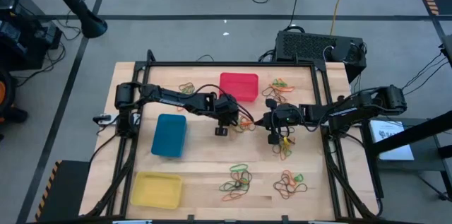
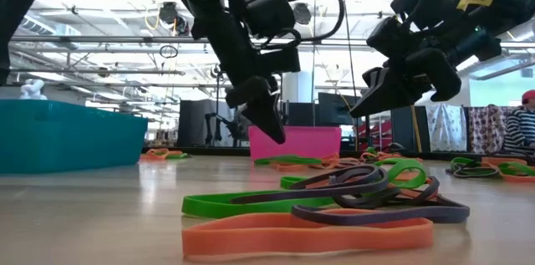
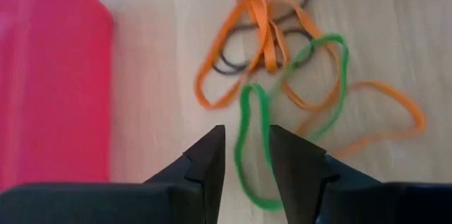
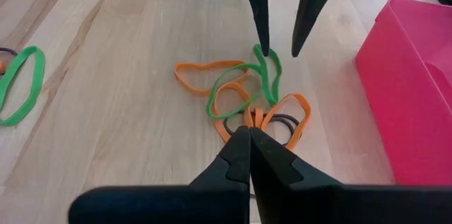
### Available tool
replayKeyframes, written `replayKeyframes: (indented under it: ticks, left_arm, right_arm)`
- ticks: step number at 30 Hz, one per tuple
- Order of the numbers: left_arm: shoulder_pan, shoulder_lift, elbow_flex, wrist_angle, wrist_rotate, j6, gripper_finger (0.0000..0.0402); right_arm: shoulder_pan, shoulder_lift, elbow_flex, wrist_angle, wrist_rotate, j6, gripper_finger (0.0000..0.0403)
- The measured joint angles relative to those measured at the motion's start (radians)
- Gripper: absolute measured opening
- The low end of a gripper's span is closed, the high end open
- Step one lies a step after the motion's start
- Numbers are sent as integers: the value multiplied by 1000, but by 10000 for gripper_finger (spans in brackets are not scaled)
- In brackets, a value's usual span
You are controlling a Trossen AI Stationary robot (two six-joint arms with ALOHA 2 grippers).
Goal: Sort rubber bands into baskets
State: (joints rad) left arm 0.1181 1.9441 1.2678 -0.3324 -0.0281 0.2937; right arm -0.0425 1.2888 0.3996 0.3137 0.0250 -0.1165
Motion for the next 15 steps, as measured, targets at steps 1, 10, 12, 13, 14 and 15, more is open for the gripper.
replayKeyframes:
  ticks: [1,10,12,13,14,15]
  left_arm:
    - [3,11,0,13,12,-1,118]
    - [9,66,0,116,41,8,118]
    - [12,65,0,156,38,24,118]
    - [13,65,0,173,36,36,119]
    - [13,65,0,180,35,50,119]
    - [14,65,0,184,35,59,118]
  right_arm:
    - [0,0,0,-1,0,0,0]
    - [0,0,0,-4,0,-1,0]
    - [0,0,0,1,0,-1,0]
    - [0,0,0,0,0,-1,0]
    - [0,0,0,-3,0,-1,0]
    - [0,0,0,-3,0,-1,0]
